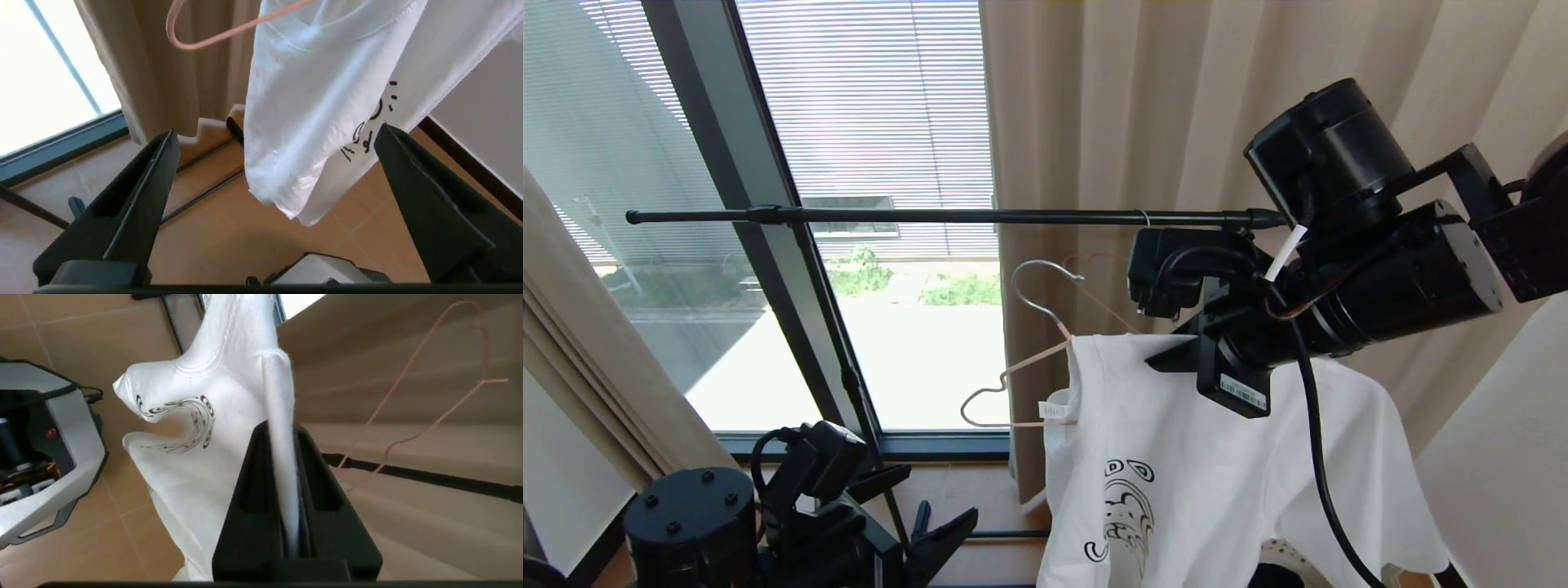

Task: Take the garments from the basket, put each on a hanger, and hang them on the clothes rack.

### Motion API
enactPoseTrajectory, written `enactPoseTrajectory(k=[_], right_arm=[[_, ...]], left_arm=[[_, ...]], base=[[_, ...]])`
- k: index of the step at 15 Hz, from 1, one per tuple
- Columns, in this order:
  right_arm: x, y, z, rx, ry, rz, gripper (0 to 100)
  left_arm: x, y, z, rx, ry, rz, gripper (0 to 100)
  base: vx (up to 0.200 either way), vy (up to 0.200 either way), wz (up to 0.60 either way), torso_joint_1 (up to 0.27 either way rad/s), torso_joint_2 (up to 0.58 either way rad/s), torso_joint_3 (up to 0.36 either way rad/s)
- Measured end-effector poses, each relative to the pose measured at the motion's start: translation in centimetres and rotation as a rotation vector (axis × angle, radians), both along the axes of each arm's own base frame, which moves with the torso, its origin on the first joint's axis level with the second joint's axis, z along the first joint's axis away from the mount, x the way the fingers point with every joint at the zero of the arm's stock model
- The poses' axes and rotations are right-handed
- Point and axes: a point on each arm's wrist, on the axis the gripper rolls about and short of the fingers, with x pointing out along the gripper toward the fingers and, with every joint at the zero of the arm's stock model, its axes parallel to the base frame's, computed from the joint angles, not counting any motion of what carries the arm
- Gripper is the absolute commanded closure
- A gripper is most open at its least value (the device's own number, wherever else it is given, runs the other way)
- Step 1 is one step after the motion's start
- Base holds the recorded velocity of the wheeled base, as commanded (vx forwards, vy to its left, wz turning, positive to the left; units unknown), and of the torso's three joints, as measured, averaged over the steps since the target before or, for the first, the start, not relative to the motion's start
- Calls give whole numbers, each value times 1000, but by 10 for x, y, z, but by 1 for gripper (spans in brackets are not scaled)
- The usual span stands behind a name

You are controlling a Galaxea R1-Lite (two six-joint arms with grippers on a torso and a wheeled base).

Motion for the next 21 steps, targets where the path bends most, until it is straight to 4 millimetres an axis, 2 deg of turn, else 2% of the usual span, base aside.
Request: enactPoseTrajectory(k=[3,10,21], right_arm=[[-14,-2,-6,-29,-70,-34,100],[-35,-5,-2,38,-45,-68,100],[-57,-2,3,72,-42,-48,100]], left_arm=[[0,-14,-12,15,56,27,0],[17,-55,-25,-50,86,63,0],[51,-81,-26,-139,26,202,0]], base=[[0,0,0,0,0,0],[0,0,0,0,0,0],[0,0,0,0,0,0]])
